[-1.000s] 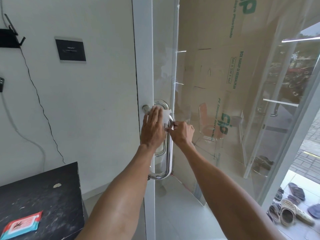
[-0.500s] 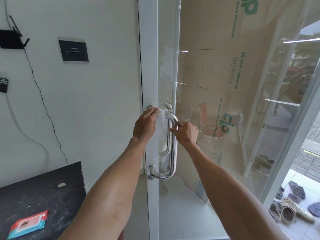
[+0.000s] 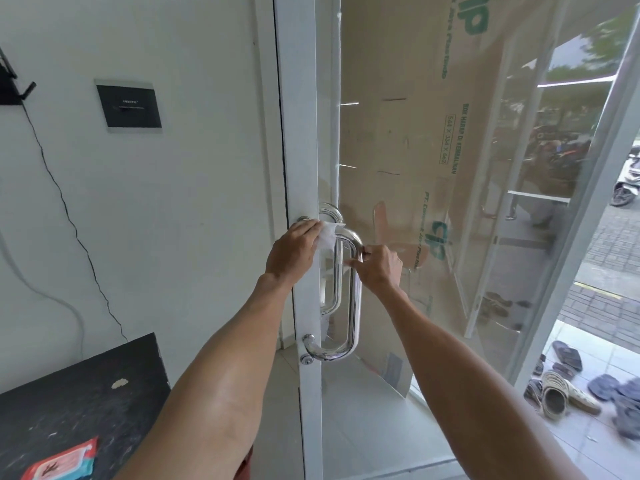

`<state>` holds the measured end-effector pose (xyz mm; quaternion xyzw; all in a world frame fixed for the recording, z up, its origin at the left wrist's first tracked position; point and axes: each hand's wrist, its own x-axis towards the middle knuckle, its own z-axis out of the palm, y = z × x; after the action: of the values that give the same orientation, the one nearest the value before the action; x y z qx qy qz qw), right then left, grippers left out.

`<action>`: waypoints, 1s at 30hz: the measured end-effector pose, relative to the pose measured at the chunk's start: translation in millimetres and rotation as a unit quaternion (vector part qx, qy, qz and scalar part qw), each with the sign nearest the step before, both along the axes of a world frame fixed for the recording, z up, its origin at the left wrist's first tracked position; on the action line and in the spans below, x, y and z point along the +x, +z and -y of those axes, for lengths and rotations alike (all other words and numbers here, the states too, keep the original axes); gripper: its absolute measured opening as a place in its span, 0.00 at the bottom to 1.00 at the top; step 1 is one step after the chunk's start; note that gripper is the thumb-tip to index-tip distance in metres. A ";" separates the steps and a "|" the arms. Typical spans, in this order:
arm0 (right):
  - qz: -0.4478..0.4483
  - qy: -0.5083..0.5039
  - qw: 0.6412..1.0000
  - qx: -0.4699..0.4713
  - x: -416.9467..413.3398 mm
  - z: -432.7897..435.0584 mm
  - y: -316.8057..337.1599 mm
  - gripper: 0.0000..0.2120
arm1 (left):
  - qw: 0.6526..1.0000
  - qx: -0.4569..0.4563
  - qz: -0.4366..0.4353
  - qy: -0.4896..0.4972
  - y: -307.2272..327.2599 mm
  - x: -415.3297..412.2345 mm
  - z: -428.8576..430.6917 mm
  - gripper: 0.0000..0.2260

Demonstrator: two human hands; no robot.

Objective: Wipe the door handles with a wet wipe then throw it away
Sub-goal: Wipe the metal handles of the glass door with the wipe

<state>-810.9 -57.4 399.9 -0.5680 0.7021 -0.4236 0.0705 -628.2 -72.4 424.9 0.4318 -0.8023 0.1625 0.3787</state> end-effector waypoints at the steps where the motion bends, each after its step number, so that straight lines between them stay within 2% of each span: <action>1: -0.002 -0.004 1.000 0.001 0.0 -1.1 -0.3 0.16 | 1.000 -0.004 0.005 -0.003 0.1 0.8 -0.4 0.14; 15: -0.018 -0.036 0.999 -0.001 3.1 -28.0 1.1 0.12 | 0.996 -0.059 0.044 -0.056 3.0 11.3 -10.7 0.13; 20: -0.021 -0.052 0.998 -0.003 2.6 -35.2 -0.7 0.14 | 0.993 -0.087 0.051 -0.068 1.4 17.0 -11.4 0.13; 25: -0.021 -0.072 0.997 -0.010 3.0 -38.8 -3.7 0.20 | 0.989 -0.112 0.057 -0.082 0.5 20.1 -14.0 0.12; 30: -0.027 -0.084 0.996 0.001 6.7 -46.7 -3.0 0.14 | 0.986 -0.125 0.054 -0.098 1.3 22.2 -19.2 0.12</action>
<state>-804.1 -10.7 396.9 -0.5183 0.7493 -0.4120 0.0160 -606.0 -53.2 426.2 0.2911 -0.8334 0.2461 0.4001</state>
